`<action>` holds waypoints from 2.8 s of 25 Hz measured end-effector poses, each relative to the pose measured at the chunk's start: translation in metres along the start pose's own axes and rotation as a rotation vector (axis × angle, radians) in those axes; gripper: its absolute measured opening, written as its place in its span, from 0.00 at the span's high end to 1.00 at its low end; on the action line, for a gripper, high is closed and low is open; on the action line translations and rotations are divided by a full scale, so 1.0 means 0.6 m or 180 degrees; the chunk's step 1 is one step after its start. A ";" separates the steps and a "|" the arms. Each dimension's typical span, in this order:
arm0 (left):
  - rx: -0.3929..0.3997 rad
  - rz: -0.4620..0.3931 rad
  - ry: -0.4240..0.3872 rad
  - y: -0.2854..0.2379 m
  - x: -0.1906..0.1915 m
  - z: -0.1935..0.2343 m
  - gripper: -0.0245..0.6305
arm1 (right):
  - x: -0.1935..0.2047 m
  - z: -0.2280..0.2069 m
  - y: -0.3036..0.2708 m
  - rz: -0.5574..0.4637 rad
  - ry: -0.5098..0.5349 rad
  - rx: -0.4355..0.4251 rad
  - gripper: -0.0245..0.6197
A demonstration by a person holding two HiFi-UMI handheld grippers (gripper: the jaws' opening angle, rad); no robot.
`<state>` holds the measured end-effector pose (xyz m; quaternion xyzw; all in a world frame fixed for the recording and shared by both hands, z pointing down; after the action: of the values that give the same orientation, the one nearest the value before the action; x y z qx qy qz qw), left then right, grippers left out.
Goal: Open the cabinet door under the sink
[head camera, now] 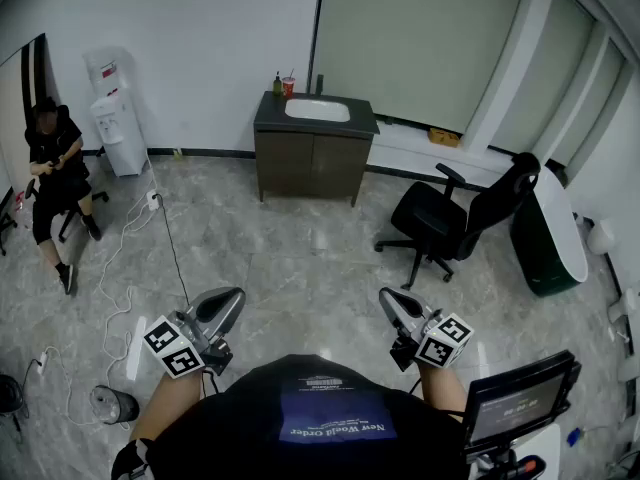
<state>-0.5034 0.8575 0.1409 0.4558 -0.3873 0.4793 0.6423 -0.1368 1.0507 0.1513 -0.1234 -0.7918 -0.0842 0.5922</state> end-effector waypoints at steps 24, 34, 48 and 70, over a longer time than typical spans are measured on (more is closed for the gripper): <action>0.0034 -0.0027 0.0045 0.000 0.002 -0.005 0.96 | 0.001 0.000 -0.001 -0.0039 -0.0109 -0.0022 0.97; 0.0042 -0.0074 0.0097 0.008 0.001 0.006 0.96 | 0.000 0.008 -0.014 0.0032 -0.0059 -0.0012 0.97; 0.0032 -0.0174 0.0212 0.065 -0.005 0.064 0.96 | 0.011 0.043 -0.091 0.0174 0.0034 -0.0023 0.97; -0.0172 -0.0062 0.0313 0.187 -0.052 0.190 0.96 | 0.050 0.118 -0.272 0.0325 -0.0034 -0.0228 0.97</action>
<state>-0.6266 0.7545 0.1682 0.4179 -0.3636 0.4842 0.6772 -0.2581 0.9173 0.1622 -0.1853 -0.7842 -0.0815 0.5866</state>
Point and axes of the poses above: the fingertips, and each gripper's own axes: y backward along the fingers, z to its left, x out of its underside, the point moved 9 cm from there along y, backward along the fingers, and after that the axes turned 1 degree about x, right-handed, at the moved point
